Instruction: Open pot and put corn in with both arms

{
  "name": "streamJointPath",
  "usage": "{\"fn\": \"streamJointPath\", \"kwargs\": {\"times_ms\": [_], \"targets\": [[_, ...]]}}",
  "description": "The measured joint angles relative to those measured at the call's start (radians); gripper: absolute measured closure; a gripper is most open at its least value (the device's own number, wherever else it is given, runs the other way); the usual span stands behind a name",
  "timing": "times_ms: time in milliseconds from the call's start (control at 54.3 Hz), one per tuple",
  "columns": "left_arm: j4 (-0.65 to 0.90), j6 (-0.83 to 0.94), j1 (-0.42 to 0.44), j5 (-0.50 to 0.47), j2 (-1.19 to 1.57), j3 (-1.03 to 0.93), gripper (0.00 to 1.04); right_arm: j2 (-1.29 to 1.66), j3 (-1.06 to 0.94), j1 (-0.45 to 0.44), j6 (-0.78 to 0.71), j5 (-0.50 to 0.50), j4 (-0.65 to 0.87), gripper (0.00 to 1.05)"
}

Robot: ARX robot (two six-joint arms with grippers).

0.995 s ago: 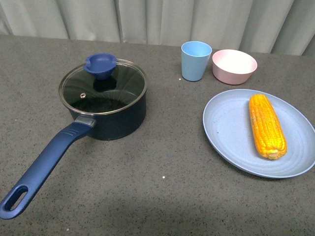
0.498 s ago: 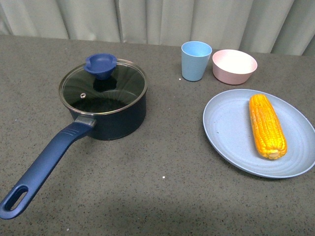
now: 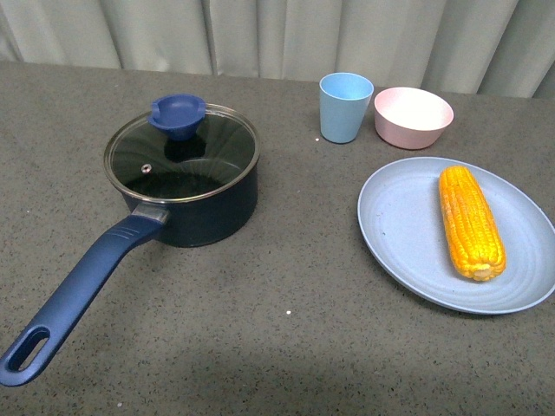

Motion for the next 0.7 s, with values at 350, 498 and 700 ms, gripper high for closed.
{"fn": "streamJointPath", "kwargs": {"times_ms": [350, 498, 700], "targets": [[0.0, 0.0, 0.0, 0.0, 0.0, 0.0, 0.06, 0.0, 0.0, 0.0, 0.0, 0.0, 0.0, 0.09], [0.0, 0.0, 0.0, 0.0, 0.0, 0.0, 0.06, 0.0, 0.0, 0.0, 0.0, 0.0, 0.0, 0.09], [0.0, 0.0, 0.0, 0.0, 0.0, 0.0, 0.06, 0.0, 0.0, 0.0, 0.0, 0.0, 0.0, 0.09]]}}
